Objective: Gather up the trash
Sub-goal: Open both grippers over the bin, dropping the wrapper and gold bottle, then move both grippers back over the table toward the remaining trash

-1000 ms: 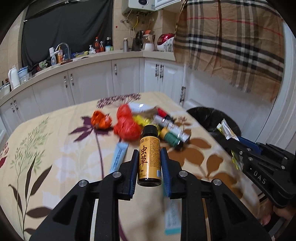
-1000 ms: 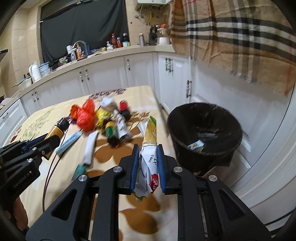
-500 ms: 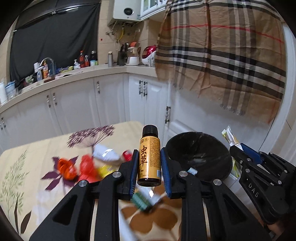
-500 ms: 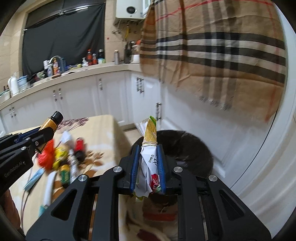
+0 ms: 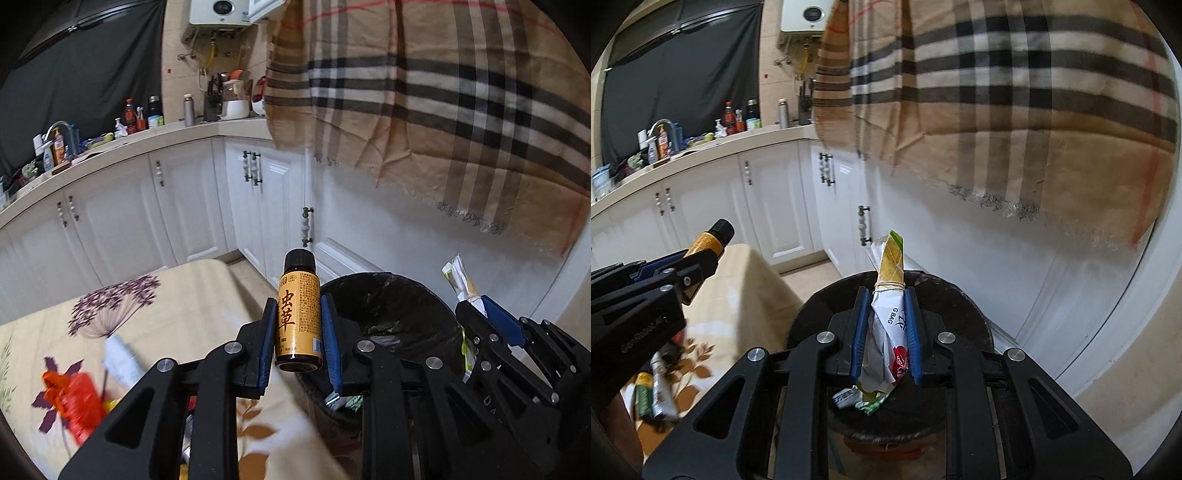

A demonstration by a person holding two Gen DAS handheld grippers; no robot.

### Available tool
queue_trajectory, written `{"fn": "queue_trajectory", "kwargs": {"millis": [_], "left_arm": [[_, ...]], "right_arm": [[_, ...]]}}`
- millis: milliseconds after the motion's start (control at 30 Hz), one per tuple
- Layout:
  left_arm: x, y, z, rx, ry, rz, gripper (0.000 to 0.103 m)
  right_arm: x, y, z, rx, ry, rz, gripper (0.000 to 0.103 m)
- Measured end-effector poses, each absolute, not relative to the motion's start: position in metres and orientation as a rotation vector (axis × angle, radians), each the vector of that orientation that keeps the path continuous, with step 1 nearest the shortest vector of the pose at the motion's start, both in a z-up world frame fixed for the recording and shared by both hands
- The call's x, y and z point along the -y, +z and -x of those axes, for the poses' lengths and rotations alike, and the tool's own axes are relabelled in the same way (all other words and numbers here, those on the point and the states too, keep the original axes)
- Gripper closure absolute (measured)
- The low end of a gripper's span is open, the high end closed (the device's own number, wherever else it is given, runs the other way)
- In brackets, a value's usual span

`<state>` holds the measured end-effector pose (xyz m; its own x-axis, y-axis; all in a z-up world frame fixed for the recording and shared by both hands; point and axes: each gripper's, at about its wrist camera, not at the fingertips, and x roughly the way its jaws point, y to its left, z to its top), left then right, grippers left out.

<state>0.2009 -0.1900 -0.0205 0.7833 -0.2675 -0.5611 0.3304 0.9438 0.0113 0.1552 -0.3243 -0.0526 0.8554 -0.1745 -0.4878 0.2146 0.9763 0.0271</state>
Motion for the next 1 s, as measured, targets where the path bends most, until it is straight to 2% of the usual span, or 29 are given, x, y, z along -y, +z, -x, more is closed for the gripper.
{"fn": "queue_trajectory", "kwargs": {"millis": [400,433,533,867,1000], "left_arm": [[0.234,-0.052,-0.247,-0.664,-0.326,-0.184,0.077],[0.235,-0.054,-0.249,-0.669,-0.326,-0.187,0.073],[0.236,-0.059,-0.254,-0.682,-0.317,-0.192,0.054],[0.231,-0.053,-0.250,-0.658,-0.293,-0.192,0.047],[0.219,-0.041,-0.240,-0.637,-0.289,-0.178,0.043]], "right_arm": [[0.354,-0.085,-0.191,-0.546,-0.252,-0.127,0.084],[0.354,-0.088,-0.193,-0.551,-0.255,-0.128,0.081],[0.357,-0.095,-0.197,-0.562,-0.265,-0.131,0.063],[0.359,-0.097,-0.188,-0.568,-0.279,-0.134,0.062],[0.354,-0.089,-0.178,-0.563,-0.274,-0.141,0.056]]}}
